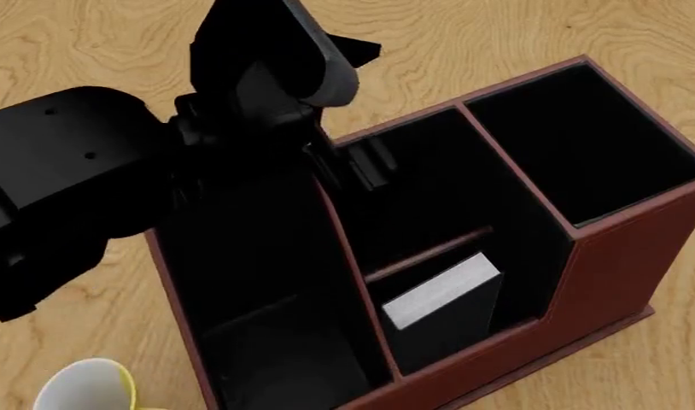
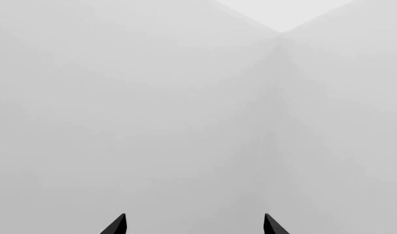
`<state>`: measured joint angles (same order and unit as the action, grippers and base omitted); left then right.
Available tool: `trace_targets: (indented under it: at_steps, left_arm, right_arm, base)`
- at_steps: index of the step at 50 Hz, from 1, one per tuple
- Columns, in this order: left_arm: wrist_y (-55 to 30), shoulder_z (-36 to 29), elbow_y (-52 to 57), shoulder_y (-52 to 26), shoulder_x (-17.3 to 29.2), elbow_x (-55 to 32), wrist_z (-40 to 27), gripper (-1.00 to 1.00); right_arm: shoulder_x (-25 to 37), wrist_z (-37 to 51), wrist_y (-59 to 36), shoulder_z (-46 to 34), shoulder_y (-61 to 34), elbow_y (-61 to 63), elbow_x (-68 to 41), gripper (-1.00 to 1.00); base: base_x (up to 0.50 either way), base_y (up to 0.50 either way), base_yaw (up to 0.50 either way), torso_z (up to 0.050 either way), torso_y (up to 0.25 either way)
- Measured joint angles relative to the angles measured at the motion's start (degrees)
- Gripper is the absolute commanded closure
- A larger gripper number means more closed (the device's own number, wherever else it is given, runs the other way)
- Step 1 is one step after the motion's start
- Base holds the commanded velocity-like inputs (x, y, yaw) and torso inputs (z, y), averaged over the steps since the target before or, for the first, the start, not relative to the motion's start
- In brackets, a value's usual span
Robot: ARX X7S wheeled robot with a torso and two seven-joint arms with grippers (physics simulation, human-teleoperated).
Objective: Pick up the book and place it in the back compartment of the caddy.
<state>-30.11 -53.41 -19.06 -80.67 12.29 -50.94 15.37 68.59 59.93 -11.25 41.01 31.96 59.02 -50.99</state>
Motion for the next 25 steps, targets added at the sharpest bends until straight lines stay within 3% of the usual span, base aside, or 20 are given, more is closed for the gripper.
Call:
trace_targets:
  at_steps: [25]
  left_arm:
    - [-1.4, 5.4, 5.0, -2.8, 5.7, -3.5, -4.0, -1.00]
  right_arm:
    - [0.2, 0.4, 1.1, 0.2, 1.1, 0.2, 0.4, -1.00]
  base:
    - [0.00, 0.00, 0.00, 0.000, 0.000]
